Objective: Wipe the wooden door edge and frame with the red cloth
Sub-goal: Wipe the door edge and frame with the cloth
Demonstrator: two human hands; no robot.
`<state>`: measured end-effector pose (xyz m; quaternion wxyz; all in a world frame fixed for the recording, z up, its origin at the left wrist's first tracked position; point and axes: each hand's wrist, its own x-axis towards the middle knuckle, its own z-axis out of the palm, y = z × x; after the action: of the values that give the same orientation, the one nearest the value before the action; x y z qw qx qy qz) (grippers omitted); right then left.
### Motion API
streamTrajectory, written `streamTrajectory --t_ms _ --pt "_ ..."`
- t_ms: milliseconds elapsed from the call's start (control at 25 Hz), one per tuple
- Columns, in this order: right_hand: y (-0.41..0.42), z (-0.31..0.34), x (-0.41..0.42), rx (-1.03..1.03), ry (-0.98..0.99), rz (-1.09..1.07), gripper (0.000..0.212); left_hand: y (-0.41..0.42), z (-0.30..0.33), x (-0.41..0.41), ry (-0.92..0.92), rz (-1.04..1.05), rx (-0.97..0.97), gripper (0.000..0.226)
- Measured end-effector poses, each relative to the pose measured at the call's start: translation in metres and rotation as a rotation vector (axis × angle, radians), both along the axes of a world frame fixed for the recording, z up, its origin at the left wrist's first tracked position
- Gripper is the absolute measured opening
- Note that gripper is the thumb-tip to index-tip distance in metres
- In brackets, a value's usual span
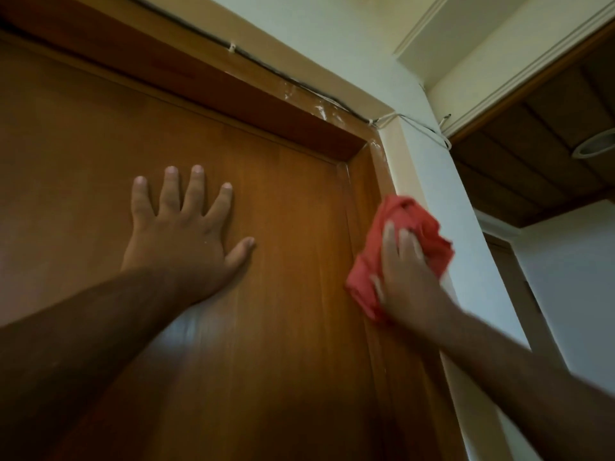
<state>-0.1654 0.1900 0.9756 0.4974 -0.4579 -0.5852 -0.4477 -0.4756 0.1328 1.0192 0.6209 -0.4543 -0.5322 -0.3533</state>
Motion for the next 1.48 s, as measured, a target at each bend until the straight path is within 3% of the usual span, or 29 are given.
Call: streamTrajectory --t_ms 160,320,560,640,760,840,920,1080,1240,1400,1480 --pt "-0.013 0.149 0.0 -0.109 0.115 0.258 0.094 0.014 0.004 -0.01 0.061 0.016 0.134 0.09" --pt "-0.027 0.218 0.005 -0.181 0.231 0.423 0.088 0.028 0.011 -0.021 0.1 0.076 0.208 0.089" --pt "-0.011 0.207 -0.023 0.121 0.219 0.429 0.083 0.019 0.007 -0.014 0.076 0.102 0.153 0.086" --pt "-0.025 0.212 -0.056 0.188 0.104 0.491 0.082 0.012 0.005 -0.008 0.051 0.094 0.116 0.087" --pt "-0.05 0.211 -0.131 0.296 -0.227 0.559 0.088 0.0 -0.001 0.0 -0.02 0.087 0.036 0.091" --pt "-0.053 0.208 -0.145 0.323 -0.312 0.528 0.089 -0.003 -0.004 0.002 -0.031 0.072 0.011 0.094" --pt "-0.047 0.21 -0.114 0.312 -0.294 0.467 0.087 -0.007 -0.004 0.002 -0.039 0.051 -0.003 0.095" --pt "-0.021 0.215 -0.034 0.159 -0.042 0.317 0.088 -0.009 -0.004 0.003 -0.047 0.018 -0.068 0.095" --pt "-0.017 0.215 -0.048 0.22 0.127 0.367 0.082 -0.033 -0.009 -0.028 -0.023 0.053 -0.082 0.097" --pt "-0.06 0.216 -0.139 0.29 -0.111 0.459 0.091 -0.067 -0.018 -0.076 -0.311 0.104 0.018 0.102" --pt "-0.093 0.223 -0.189 0.242 -0.232 0.437 0.103 -0.067 -0.02 -0.082 -0.33 0.076 0.014 0.1"
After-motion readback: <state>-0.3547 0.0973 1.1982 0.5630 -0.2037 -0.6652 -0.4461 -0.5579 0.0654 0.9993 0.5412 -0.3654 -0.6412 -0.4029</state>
